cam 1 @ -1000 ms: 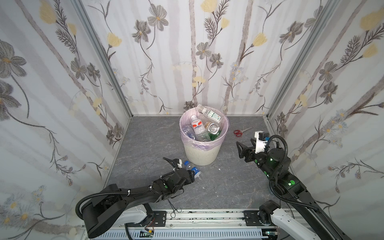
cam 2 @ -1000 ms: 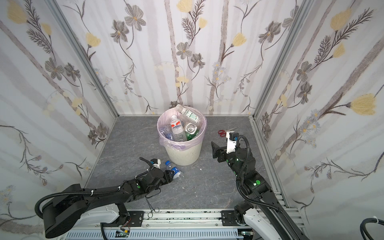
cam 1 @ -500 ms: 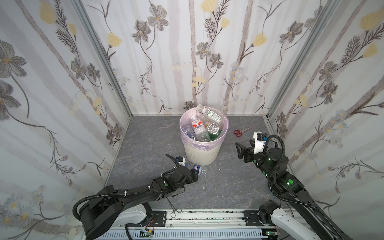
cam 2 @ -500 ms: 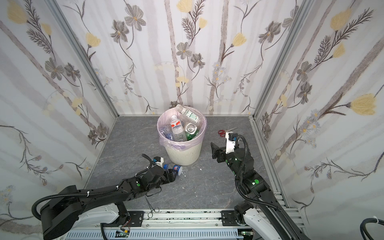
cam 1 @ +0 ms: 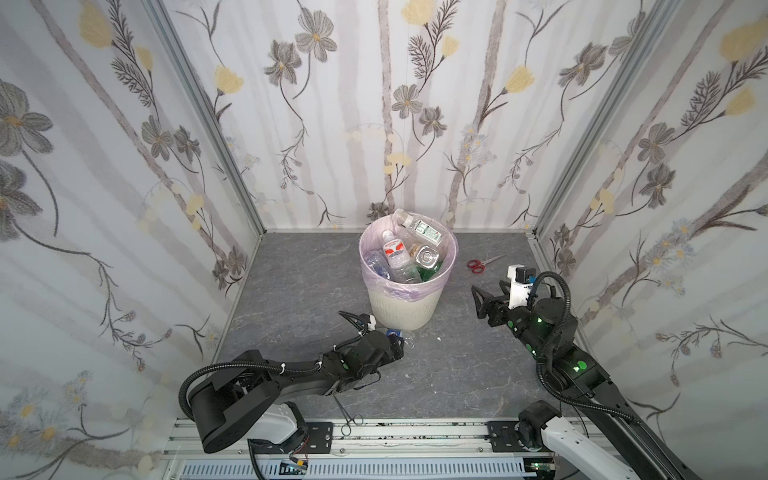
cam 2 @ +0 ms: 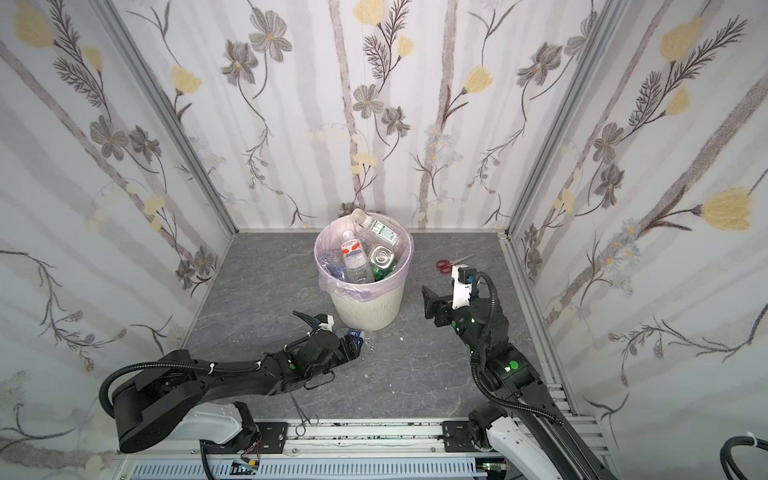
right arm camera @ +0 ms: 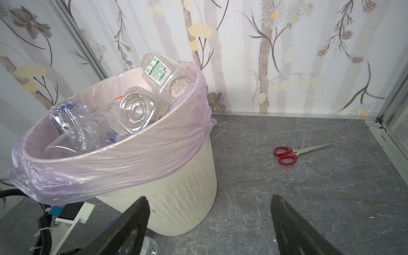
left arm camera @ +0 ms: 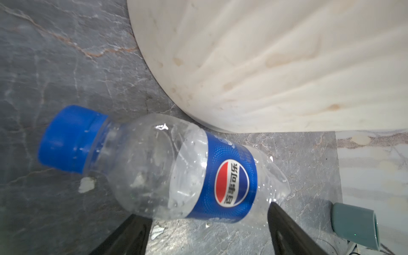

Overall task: Put the plastic bottles in the bin
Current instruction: 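Lower the left gripper around the blue-labelled Pepsi bottle on the floor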

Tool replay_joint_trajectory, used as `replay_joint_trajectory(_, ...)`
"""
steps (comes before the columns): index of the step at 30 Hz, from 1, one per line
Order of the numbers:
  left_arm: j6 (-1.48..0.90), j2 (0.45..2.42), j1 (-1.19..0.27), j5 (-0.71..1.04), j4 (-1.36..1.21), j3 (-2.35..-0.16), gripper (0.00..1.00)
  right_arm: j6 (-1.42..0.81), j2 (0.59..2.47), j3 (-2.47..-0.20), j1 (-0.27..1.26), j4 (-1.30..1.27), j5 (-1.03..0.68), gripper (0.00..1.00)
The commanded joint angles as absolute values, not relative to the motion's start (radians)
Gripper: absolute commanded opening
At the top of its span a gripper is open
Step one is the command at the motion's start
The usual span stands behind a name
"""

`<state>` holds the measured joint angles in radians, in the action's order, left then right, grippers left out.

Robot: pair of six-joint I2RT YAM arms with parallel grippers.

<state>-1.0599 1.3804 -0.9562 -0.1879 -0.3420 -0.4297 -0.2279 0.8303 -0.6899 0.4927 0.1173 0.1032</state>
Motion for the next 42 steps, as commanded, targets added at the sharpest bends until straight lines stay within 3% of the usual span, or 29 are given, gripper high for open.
replay_joint_trajectory(1, -1.089, 1.385, -0.956, -0.24, -0.382, -0.435, 0.84, -0.242, 0.831, -0.686, 0.493, 0.068, 0.094, 0.86)
replay_joint_trajectory(22, -1.089, 1.476, -0.936, -0.267, -0.403, -0.426, 0.85, -0.252, 0.816, -0.675, 0.493, 0.077, 0.089, 0.86)
replay_joint_trajectory(28, -1.088, 1.425, -0.932, -0.272, -0.42, -0.428, 0.91, -0.263, 0.821, -0.665, 0.493, 0.074, 0.081, 0.86)
replay_joint_trajectory(33, -1.094, 1.421, -0.925, -0.258, -0.432, -0.439, 0.9, -0.319, 0.817, -0.626, 0.493, 0.064, 0.037, 0.8)
replay_joint_trajectory(42, -1.084, 1.458, -0.898, -0.224, -0.472, -0.443, 0.88, -0.532, 0.799, -0.428, 0.493, -0.029, -0.119, 0.59)
